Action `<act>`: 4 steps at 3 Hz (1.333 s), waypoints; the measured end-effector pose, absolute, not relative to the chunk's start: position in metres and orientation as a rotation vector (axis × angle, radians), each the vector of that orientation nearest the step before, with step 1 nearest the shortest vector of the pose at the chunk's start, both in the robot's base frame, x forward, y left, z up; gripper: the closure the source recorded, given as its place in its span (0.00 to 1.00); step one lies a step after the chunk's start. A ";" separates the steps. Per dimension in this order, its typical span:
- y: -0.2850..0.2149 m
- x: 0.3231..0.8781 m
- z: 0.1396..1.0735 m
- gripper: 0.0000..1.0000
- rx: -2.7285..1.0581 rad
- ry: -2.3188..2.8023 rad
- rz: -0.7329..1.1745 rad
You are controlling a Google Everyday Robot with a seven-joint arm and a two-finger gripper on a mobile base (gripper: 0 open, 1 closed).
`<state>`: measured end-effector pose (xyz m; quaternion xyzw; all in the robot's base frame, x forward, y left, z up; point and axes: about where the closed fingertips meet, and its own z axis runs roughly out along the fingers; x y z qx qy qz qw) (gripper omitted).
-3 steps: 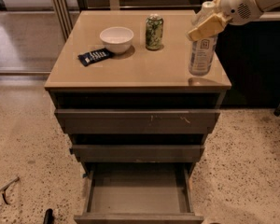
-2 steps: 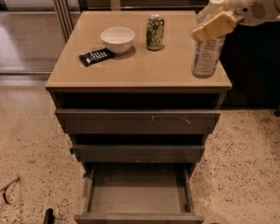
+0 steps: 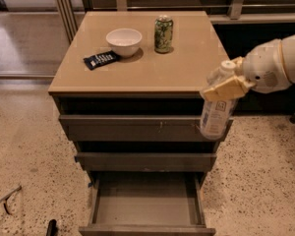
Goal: Place blue plastic bottle into bottom drawer
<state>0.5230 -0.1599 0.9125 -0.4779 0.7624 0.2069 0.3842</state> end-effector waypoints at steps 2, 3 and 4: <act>-0.157 0.515 0.886 1.00 -1.221 1.981 0.574; -0.159 0.514 0.860 1.00 -1.234 1.966 0.553; -0.161 0.511 0.772 1.00 -1.198 1.923 0.584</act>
Offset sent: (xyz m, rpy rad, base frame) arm -0.0081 0.0026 -0.0263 0.0046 0.0536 0.0088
